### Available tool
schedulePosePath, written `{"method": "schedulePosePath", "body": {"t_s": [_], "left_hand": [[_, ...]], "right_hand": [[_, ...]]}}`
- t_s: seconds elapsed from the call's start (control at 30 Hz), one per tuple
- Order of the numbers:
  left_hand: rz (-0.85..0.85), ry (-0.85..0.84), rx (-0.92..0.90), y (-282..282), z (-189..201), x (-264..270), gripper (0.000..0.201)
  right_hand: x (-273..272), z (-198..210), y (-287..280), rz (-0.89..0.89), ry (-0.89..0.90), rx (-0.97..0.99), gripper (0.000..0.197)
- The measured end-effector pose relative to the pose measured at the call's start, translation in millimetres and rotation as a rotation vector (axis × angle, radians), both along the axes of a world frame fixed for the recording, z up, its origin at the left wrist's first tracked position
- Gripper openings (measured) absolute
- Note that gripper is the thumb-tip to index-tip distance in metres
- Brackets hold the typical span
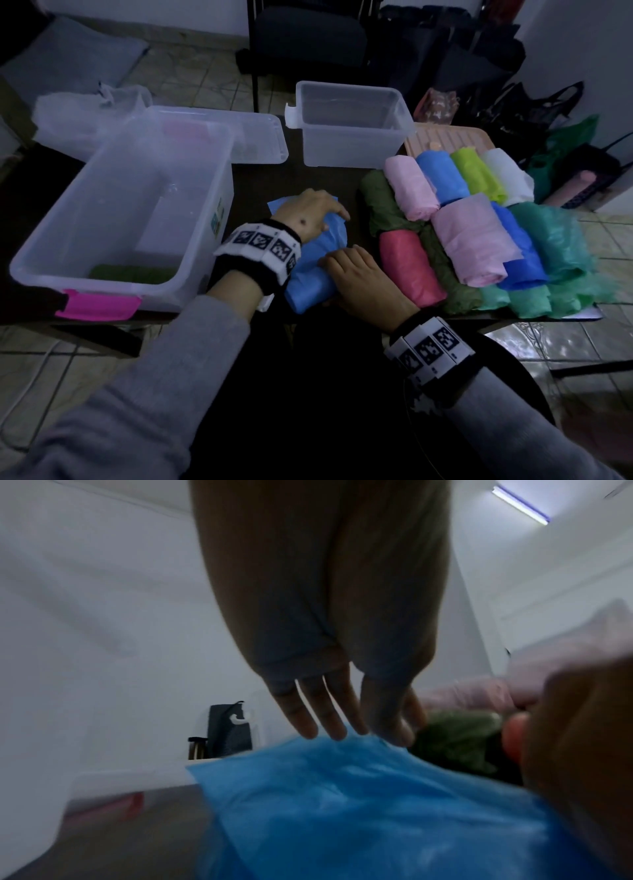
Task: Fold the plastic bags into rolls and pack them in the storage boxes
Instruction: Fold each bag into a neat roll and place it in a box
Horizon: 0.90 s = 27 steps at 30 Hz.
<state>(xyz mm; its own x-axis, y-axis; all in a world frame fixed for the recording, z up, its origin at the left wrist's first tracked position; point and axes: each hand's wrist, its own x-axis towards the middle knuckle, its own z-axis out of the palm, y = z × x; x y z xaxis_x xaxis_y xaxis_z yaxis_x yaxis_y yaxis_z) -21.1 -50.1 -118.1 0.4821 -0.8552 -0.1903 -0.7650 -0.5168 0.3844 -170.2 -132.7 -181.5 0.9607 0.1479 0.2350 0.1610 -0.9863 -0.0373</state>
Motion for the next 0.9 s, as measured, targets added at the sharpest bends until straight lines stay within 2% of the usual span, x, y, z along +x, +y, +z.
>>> {"method": "schedulePosePath", "body": {"t_s": [0.1, 0.27, 0.33, 0.5, 0.57, 0.63, 0.67, 0.7, 0.77, 0.8, 0.87, 0.9], "left_hand": [[-0.153, -0.220, 0.157, -12.7, -5.6, -0.5, 0.044], [-0.197, -0.393, 0.240, -18.1, -7.7, 7.2, 0.029], [-0.178, -0.420, 0.257, -16.2, -8.6, 11.2, 0.030], [-0.020, -0.449, 0.398, -7.8, -15.2, 18.7, 0.051], [0.078, -0.484, 0.275, -5.0, -14.2, 18.4, 0.051], [0.183, -0.512, 0.052, -4.0, -5.3, 17.2, 0.041], [0.209, -0.470, -0.030, -3.2, -0.4, 16.9, 0.035], [0.224, -0.359, -0.073, -2.4, 4.2, 16.9, 0.029], [0.212, -0.057, 0.005, -2.6, 6.3, 14.0, 0.027], [0.183, 0.033, 0.082, -2.2, 3.5, 11.2, 0.029], [0.130, 0.064, 0.229, 0.8, -10.0, 8.0, 0.037], [0.118, 0.055, 0.246, 2.9, -17.1, 8.5, 0.039]], "right_hand": [[0.3, -0.3, -0.3, 0.005, 0.022, 0.029, 0.054], [0.7, -1.0, -1.8, 0.008, 0.057, 0.049, 0.054], [1.2, 0.6, -1.0, 0.013, 0.057, 0.048, 0.054], [0.6, 5.5, -1.1, 0.012, 0.093, 0.002, 0.056], [0.7, 7.3, 0.0, 0.004, 0.133, 0.002, 0.058], [1.8, 8.6, -0.3, 0.000, 0.153, -0.015, 0.058], [2.0, 9.1, -0.6, -0.001, 0.163, -0.026, 0.057], [2.4, 9.6, -0.9, 0.002, 0.172, -0.035, 0.055], [3.1, 11.6, -1.0, 0.014, 0.190, -0.030, 0.058], [3.6, 13.6, -1.2, 0.018, 0.204, -0.019, 0.058], [3.8, 17.7, -0.1, 0.017, 0.225, -0.006, 0.057], [3.5, 19.3, 0.0, 0.013, 0.238, -0.007, 0.057]]}}
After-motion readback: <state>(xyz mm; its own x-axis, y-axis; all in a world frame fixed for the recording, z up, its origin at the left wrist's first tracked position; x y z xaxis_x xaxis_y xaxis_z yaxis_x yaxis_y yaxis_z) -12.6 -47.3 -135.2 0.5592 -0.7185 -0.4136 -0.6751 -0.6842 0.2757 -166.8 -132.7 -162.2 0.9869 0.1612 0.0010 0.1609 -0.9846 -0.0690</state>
